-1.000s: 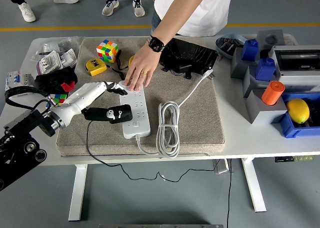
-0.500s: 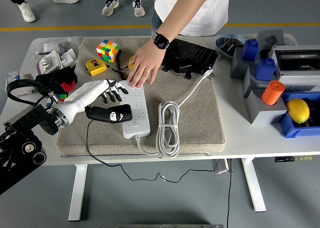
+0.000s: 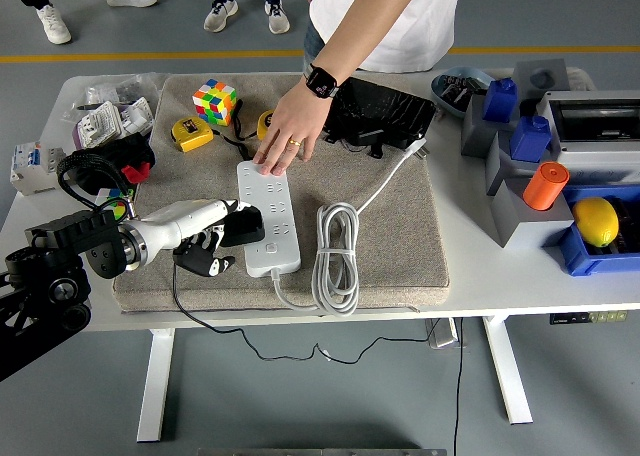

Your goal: Put the plug near the board,insert it into the board,press the button,pull the plug out

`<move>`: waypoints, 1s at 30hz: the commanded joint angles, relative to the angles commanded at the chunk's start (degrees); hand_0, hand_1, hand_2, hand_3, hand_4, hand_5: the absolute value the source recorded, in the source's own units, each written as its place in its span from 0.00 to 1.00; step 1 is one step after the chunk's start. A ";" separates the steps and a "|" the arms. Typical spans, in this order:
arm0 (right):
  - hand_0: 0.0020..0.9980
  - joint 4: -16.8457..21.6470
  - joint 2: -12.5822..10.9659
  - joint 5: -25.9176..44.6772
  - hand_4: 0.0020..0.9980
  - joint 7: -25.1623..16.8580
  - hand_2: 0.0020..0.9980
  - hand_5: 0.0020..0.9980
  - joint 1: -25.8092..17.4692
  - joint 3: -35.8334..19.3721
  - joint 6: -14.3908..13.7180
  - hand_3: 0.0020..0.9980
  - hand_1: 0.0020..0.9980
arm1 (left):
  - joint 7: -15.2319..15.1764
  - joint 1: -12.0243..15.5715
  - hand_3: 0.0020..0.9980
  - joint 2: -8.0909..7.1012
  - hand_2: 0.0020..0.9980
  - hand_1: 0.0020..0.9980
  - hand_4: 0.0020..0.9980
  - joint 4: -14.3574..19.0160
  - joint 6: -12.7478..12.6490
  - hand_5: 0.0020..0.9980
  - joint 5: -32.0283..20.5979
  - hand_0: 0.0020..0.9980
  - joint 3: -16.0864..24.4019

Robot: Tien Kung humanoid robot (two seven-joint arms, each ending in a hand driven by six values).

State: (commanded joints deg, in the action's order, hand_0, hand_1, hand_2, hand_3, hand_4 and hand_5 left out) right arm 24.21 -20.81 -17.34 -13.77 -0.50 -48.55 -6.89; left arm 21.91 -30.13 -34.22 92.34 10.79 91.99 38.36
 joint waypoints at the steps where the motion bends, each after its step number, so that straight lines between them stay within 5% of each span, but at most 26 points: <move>1: 0.71 0.01 -0.01 -0.01 1.00 0.00 0.71 0.59 0.04 0.00 0.00 0.60 0.71 | 0.19 -0.04 0.98 -0.10 0.18 0.12 0.59 0.31 0.28 0.00 0.01 0.03 -0.01; 9: 0.71 -0.02 -0.21 0.06 1.00 0.00 0.71 0.59 0.24 0.19 0.00 0.60 0.71 | -0.13 -1.00 0.96 -0.64 0.18 0.12 0.59 1.55 1.19 0.00 -0.13 0.03 -1.16; 18: 0.71 0.02 -0.51 0.19 1.00 -0.01 0.71 0.59 0.49 1.02 0.04 0.60 0.71 | -1.20 -1.58 0.91 0.32 0.18 0.11 0.60 -2.06 0.83 0.00 -0.19 0.03 -3.86; 30: 0.71 0.04 -0.74 0.25 1.00 -0.05 0.71 0.59 0.58 1.41 0.02 0.60 0.71 | -1.74 -1.83 0.90 0.97 0.18 0.11 0.60 -1.82 0.63 0.00 -0.07 0.03 -4.45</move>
State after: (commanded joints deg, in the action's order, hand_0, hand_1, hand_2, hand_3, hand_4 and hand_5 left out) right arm 24.25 -21.55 -17.09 -13.82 0.09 -47.14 -6.87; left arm 20.17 -31.96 -33.24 90.52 11.42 91.92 33.91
